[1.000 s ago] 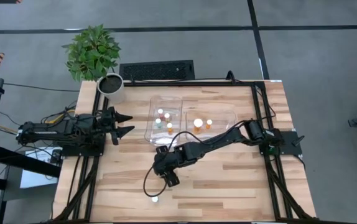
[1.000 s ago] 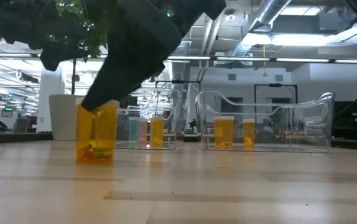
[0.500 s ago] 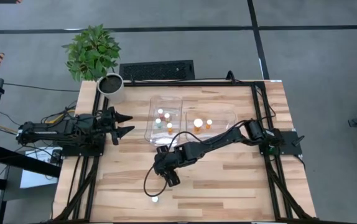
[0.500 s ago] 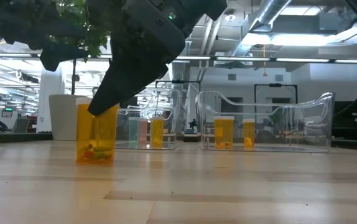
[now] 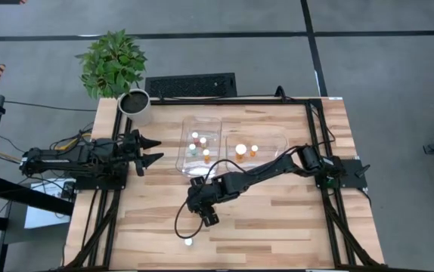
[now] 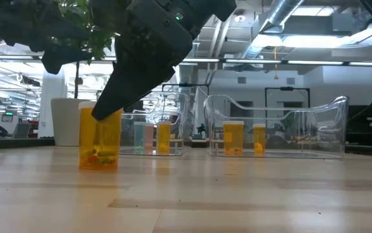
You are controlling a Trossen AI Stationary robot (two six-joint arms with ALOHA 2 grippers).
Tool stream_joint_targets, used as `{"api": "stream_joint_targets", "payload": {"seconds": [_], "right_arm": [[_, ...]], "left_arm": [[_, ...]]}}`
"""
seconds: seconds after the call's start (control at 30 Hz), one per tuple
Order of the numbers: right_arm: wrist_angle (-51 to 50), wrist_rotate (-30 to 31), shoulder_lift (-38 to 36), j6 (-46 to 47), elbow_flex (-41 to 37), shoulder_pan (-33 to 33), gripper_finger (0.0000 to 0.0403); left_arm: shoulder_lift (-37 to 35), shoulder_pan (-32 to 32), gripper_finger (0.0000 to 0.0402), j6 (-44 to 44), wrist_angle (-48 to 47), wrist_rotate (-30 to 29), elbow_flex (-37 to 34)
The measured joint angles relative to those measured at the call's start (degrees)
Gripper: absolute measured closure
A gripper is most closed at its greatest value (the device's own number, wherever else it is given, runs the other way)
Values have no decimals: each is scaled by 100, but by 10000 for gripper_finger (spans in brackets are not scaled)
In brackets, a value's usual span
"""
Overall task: Pick and place medicine bottles into bin by pill shape (circle, oval)
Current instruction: Put the big orange pill bottle into the right transparent bin
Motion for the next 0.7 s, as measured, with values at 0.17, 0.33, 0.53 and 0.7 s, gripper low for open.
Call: {"api": "stream_joint_targets", "payload": {"seconds": [0.17, 0.33, 0.53, 0.7], "right_arm": [[-103, -5, -118, -2, 0, -29, 179], [-712, -19, -691, -46, 6, -111, 175], [-2138, 25, -1840, -42, 2, -233, 185], [-3564, 691, -2928, 389, -27, -363, 180]], "left_arm": [[0, 0, 132, 0, 0, 0, 2], [0, 1, 132, 0, -13, 2, 2], [0, 0, 132, 0, -39, 2, 2], [-2, 0, 132, 0, -46, 2, 2]]}}
